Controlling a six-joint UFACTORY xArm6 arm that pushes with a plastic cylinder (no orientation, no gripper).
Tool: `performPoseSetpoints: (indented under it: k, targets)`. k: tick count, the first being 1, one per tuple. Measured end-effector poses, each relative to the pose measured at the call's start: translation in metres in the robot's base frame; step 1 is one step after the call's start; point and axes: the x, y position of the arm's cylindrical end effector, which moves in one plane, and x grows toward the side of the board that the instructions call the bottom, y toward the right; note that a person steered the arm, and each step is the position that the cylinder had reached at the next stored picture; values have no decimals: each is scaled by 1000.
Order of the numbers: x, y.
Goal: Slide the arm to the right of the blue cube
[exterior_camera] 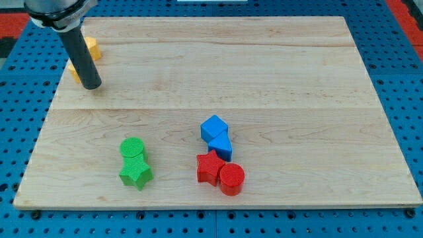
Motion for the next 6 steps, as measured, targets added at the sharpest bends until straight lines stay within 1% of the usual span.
performPoseSetpoints:
  k: [1, 3, 4, 6]
  targets:
    - [0, 2]
    - [0, 27]
    - [2, 95]
    - [2, 136]
